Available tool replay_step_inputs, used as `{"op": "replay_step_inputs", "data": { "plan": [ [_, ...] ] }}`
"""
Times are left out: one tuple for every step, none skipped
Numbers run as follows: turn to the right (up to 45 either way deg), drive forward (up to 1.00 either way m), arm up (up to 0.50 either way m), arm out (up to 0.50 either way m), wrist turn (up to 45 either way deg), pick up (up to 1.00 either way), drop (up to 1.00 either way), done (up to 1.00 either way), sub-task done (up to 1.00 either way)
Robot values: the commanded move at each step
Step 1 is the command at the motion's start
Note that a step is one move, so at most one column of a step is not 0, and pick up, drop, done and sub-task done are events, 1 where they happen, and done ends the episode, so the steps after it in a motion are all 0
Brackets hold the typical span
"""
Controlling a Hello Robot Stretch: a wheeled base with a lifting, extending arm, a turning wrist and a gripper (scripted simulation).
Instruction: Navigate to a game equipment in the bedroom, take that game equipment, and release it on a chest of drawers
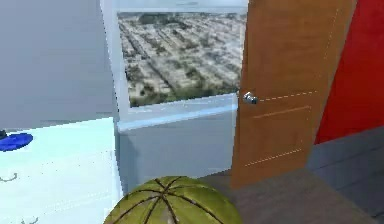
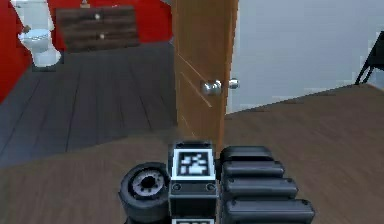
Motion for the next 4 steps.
{"op": "replay_step_inputs", "data": {
  "plan": [
    [-45.0,0.00,0.00,0.00,0.0,0.00,0.00,0.00,0.00],
    [-30.0,0.00,0.00,0.00,0.0,0.00,0.00,0.00,0.00],
    [0.0,0.70,0.00,0.00,0.0,0.00,0.00,0.00,0.00],
    [21.0,0.00,0.00,0.00,0.0,0.00,0.00,0.00,0.00]
  ]
}}
